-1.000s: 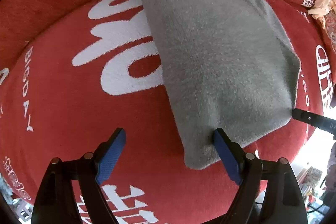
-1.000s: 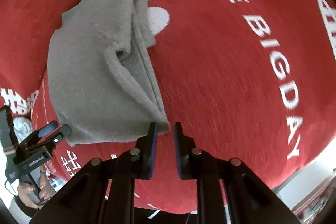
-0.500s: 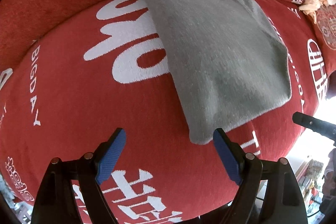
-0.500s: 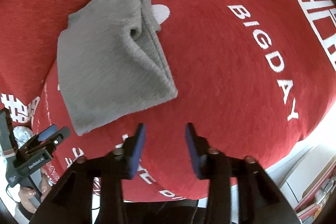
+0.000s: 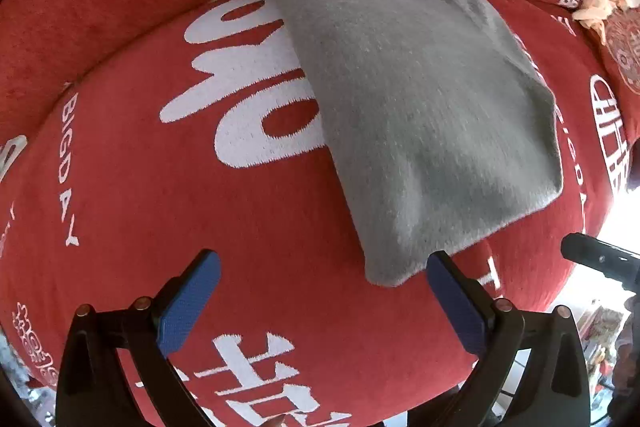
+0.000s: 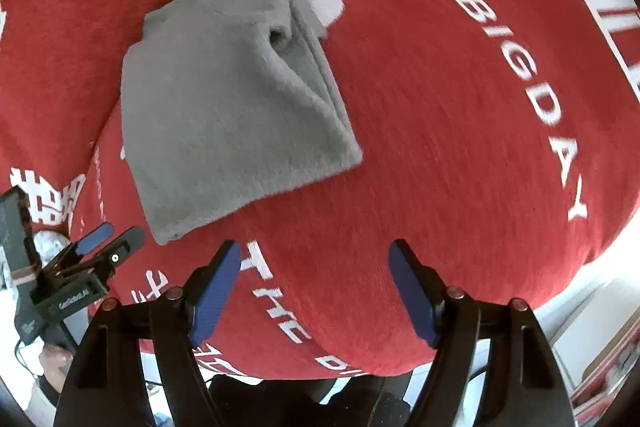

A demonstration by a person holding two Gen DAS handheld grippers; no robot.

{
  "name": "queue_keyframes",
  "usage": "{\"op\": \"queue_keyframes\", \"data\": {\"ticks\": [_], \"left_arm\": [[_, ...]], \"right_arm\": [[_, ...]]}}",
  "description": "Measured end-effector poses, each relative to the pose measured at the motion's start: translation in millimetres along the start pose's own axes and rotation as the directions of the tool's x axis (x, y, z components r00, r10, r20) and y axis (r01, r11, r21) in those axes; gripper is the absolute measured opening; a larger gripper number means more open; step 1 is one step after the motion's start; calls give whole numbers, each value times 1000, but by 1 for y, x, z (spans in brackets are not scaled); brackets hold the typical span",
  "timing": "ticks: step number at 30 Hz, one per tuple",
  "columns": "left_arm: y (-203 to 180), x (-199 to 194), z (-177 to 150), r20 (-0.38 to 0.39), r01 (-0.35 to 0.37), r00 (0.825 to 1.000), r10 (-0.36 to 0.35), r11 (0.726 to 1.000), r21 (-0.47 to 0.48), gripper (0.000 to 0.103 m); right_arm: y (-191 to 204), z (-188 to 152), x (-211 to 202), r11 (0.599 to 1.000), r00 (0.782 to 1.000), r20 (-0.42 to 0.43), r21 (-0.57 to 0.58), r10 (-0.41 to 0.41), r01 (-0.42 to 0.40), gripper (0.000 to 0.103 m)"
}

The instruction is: Fold small clothes

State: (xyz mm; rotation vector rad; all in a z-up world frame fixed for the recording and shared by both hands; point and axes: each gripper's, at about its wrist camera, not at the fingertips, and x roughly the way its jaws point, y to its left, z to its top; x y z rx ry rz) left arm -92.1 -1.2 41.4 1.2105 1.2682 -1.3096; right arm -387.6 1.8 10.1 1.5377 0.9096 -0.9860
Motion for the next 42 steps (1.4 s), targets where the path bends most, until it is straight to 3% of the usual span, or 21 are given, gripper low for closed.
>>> {"op": "queue_keyframes", "data": {"ticks": [3,6,8,19,26,28,32,36,42], "left_arm": [[8,-1,13,-14,-8,1000,7,998,-64,103],[15,-1,27,-31,-104,994,101,989,-104,103],[19,2,35,-43,-129,991,124,984,-124,103],[21,10,74,-36,-70,997,64,972,-225,103],[17,14,92,-34,-50,999,43,967,-248,103],[21,17,98,-21,-23,1000,18,969,-248,103],[27,17,111,41,113,994,-106,955,-274,103],[34,39,124,24,249,967,-254,919,-306,103],[16,65,145,-2,341,935,-354,903,-262,103]], "right_arm": [[-3,19,-2,1000,1000,-14,-22,2,-3,79],[-5,45,-9,999,1000,-12,-37,8,-8,79],[-5,64,-14,998,1000,-9,-59,11,-12,79],[-10,137,-3,992,995,-66,-96,78,-84,79],[-19,163,3,977,977,-62,-53,203,-206,79],[-22,170,7,970,969,-66,-40,239,-242,79],[-26,181,19,940,937,-99,-37,334,-339,79],[-30,191,33,912,907,-142,-46,397,-407,79],[-24,201,52,856,843,-213,-52,493,-514,79]]}}
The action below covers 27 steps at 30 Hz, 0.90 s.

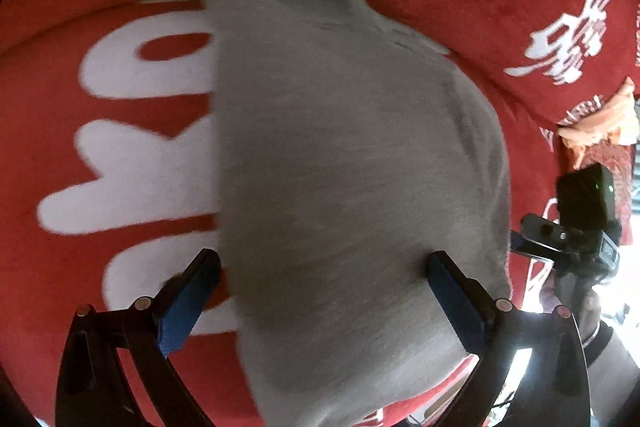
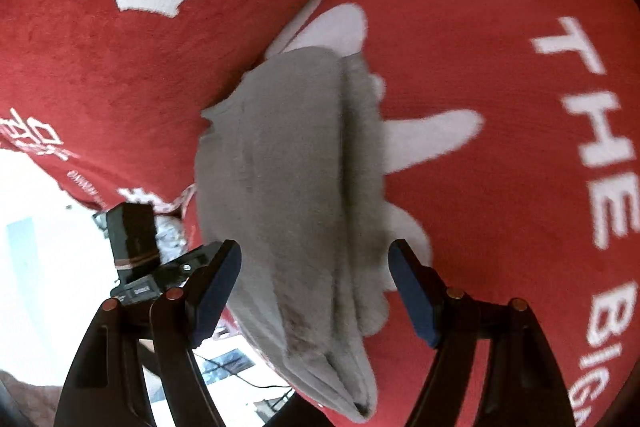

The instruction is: Fold small clothes

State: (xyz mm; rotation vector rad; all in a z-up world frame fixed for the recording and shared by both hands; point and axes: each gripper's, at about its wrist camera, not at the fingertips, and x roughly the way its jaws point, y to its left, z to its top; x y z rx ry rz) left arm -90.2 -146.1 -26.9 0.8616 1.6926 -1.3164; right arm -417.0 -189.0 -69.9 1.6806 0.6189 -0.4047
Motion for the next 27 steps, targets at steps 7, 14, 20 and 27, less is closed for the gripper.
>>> {"op": "queue_keyframes", "data": {"ticks": [7,14,20,27], "left_arm": [[-11,12,3,12,-4,1000,4,1000,-7,103],[-13,3,-9,58,-23,998,23,1000,-6,84],[-12,-16,-16,93,19,995,-18,1000,-6,52],[-6,-53,-34,134,60,989,-61,998,9,52]], "right_arm": [[12,12,24,997,998,-36,-64,41,-43,81],[6,9,23,999,999,-16,27,42,-42,35],[28,-8,16,988,987,61,36,147,-149,33],[68,-32,16,974,971,81,20,223,-226,33]]}}
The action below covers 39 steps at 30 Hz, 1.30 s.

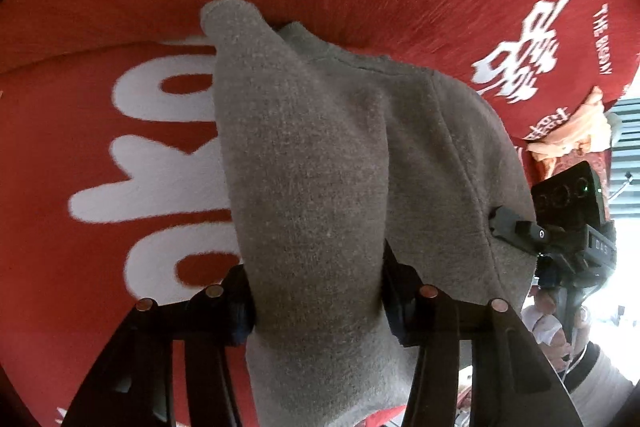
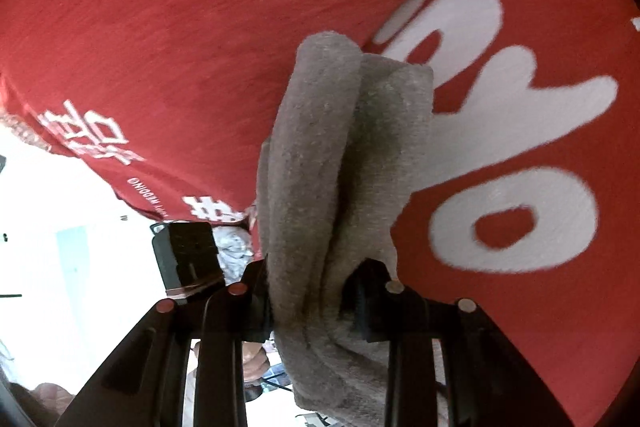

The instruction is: Fold small clothes

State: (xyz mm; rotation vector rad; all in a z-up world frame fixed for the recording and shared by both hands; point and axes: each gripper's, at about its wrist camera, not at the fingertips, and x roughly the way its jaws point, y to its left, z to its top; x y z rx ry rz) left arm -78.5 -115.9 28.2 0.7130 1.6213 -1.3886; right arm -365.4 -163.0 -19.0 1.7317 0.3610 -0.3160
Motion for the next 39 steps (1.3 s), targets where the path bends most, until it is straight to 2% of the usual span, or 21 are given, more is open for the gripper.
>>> {"op": "queue_keyframes", "data": {"ticks": [3,7,14,18,20,21,22,23,25,27,29,30,33,36,37,39], "left_arm": [[6,-24,-12,15,3,1000,-3,1000,12,52],[21,-49,-34,22,-33,999,33,999,27,52],[81,-67,-77,-3,-99,995,99,994,-45,52],[119,-61,-99,-36,-129,991,126,987,-101,52],[134,-61,-109,-44,-158,987,154,981,-117,54],[137,-63,-111,-35,-147,989,144,982,-121,54],[138,-67,-113,-19,-132,991,131,983,-126,54],[138,-72,-115,-6,-129,992,130,983,-128,54],[137,-81,-118,15,-169,985,172,978,-119,54],[138,-94,-122,42,-223,973,229,969,-110,54],[136,-104,-125,71,-281,955,289,954,-108,54],[136,-109,-127,86,-304,946,314,947,-108,54],[135,-117,-133,98,-303,945,313,947,-108,54],[129,-105,-137,62,-309,947,315,946,-98,54],[128,-99,-138,51,-314,946,320,945,-94,54],[125,-88,-142,37,-327,943,330,942,-80,54]], "right_arm": [[13,-15,3,1000,1000,-3,0,20,-20,33],[27,-42,24,999,999,-29,7,35,-34,33],[19,-85,81,997,996,-82,68,46,-40,33],[11,-96,111,994,994,-106,106,-20,31,33],[11,-97,113,989,988,-108,86,-109,118,35],[14,-96,111,980,979,-98,62,-180,187,36],[19,-95,107,959,957,-81,25,-278,281,41],[23,-94,103,928,926,-59,-12,-373,373,44],[34,-93,92,834,837,-7,-90,-547,545,44],[43,-94,81,793,800,33,-110,-600,599,40],[55,-99,74,782,793,67,-132,-606,609,23],[62,-101,74,779,792,80,-147,-605,610,21],[81,-116,74,767,795,104,-214,-598,605,20],[95,-133,92,761,801,76,-271,-594,590,20],[96,-137,98,757,799,67,-283,-597,589,20],[92,-147,109,731,779,49,-316,-625,605,20]]}}
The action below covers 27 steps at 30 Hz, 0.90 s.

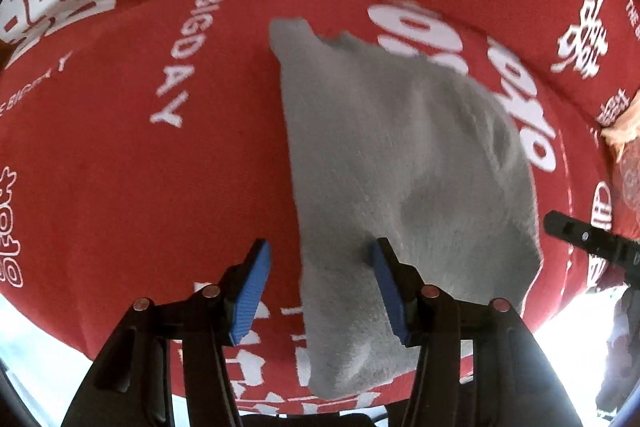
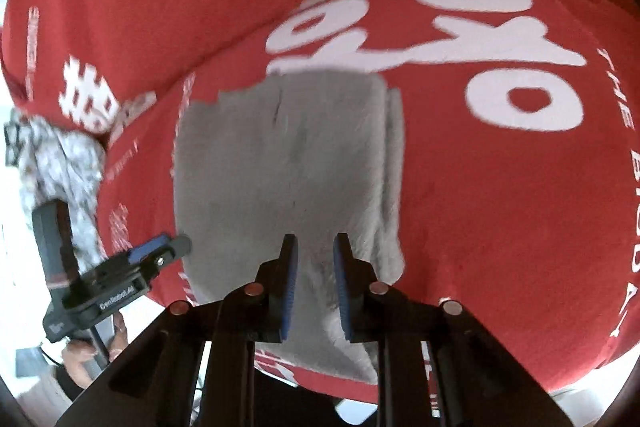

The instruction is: Fold small clothes

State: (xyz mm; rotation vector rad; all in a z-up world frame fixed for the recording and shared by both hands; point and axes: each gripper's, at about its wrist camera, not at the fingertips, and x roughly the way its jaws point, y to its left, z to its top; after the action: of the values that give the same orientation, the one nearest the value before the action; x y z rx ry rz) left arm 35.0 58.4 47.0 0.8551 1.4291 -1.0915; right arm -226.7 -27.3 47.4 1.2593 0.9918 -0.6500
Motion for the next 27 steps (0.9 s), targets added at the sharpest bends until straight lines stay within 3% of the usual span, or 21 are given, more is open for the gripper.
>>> {"op": "queue_keyframes", "data": {"ticks": [5,13,20,27], "left_arm": [[-5,10,-4,-9,-21,1000,22,1000,13,54],[-10,10,-3,-25,-44,999,45,999,23,54],[-13,9,-3,-40,-54,998,55,998,23,54],[-21,4,-6,-61,-56,996,58,998,41,54]], "right_arm": [[-2,-11,38,984,984,-68,-72,-165,160,20],[-5,-14,42,972,975,-65,-115,-214,206,19],[-18,-18,24,989,986,-92,24,-142,145,22],[-13,-26,12,989,986,-96,47,-134,139,22]]}}
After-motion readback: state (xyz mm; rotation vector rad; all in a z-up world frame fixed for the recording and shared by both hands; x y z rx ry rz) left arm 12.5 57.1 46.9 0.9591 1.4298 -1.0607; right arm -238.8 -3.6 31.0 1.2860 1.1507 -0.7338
